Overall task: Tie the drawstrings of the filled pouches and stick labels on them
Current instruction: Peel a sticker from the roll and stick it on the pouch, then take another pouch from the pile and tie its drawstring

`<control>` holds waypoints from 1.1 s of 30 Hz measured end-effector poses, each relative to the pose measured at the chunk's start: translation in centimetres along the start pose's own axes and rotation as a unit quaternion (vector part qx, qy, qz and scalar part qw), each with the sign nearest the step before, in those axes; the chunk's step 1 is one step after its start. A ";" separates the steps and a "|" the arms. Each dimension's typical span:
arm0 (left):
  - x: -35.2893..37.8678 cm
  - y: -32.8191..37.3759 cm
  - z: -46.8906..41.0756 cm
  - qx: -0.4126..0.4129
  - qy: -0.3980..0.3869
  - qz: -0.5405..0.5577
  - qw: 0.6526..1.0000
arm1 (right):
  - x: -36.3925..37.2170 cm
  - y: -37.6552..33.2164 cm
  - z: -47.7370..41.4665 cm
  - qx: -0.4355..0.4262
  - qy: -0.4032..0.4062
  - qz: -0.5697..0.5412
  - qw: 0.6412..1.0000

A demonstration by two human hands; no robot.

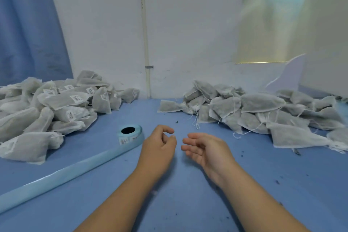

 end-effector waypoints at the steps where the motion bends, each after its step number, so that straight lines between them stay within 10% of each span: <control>1: 1.2 0.3 -0.1 -0.009 -0.005 -0.010 1.000 | -0.6 -0.2 -0.2 -0.005 0.016 -0.005 1.000; 12: 3.7 -1.5 -0.4 -0.068 0.005 -0.017 0.998 | -4.7 -2.4 -6.5 -0.091 0.163 0.179 0.966; 19: 4.1 -2.1 -0.8 -0.077 -0.012 -0.010 0.997 | -5.2 -7.0 -12.7 -0.267 0.158 0.640 0.703; 25: 4.3 -2.1 -0.9 -0.078 -0.029 -0.016 0.996 | -5.9 -7.0 -15.2 -0.141 0.078 0.772 0.615; 33: 4.2 -1.9 -0.6 -0.088 -0.040 -0.024 0.995 | -8.3 -7.1 -14.1 -0.197 0.100 0.798 0.561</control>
Point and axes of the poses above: each hand's wrist, its own z-axis away from the middle knuckle, its own x-axis out of the palm, y = z × x, the point moved 1 cm from there along -z, towards the middle knuckle, and after that the axes turned 2 degrees about -z, right-handed, at the moved point
